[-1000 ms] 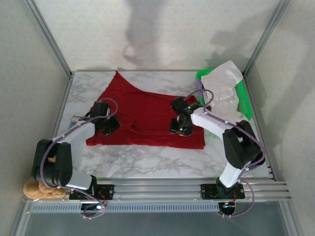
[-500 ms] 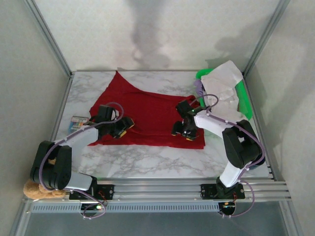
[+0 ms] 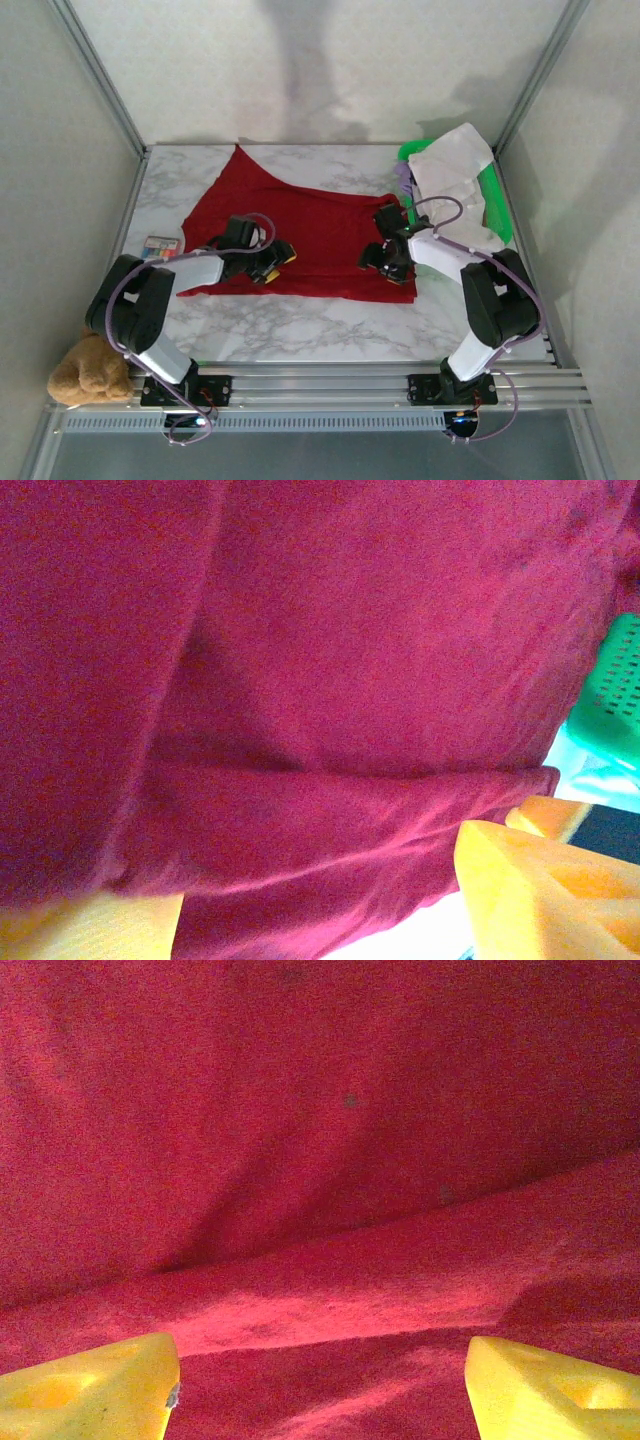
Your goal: Fold and stack the t-shirts
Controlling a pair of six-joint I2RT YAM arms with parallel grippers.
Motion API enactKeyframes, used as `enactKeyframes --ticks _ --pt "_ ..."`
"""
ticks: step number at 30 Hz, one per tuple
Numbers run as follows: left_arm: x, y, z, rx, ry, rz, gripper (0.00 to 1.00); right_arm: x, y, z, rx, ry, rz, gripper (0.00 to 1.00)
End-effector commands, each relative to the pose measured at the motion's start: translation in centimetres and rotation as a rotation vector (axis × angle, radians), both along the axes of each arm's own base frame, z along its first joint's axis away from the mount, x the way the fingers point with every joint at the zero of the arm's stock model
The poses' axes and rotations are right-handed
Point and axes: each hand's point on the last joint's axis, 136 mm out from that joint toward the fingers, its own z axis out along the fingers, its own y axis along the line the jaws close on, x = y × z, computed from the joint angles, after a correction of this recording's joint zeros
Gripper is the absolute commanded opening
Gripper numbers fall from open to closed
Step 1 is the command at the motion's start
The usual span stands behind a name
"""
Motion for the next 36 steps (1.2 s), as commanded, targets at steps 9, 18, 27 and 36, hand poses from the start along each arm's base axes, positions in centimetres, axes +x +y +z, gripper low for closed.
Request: enactKeyframes --ticks 9,18,27,36 --pt "4.9 -2.3 1.7 -0.034 -0.088 -0.008 0.7 2.3 -0.6 1.3 0.013 -0.083 -0.024 0.76" --pt "7.6 -2.4 4.0 -0.007 -0.16 0.017 0.68 5.2 -1.9 3.4 -0.07 -0.184 0.007 0.76" --pt "5.1 4.9 4.3 0.36 -0.113 0.002 0.64 1.9 -0.5 3.9 -0.056 -0.106 0.112 0.66" --pt "-0.7 10.8 0.2 0.603 0.032 0.01 0.0 -1.2 2.1 0.5 -0.012 0.01 0.154 0.16"
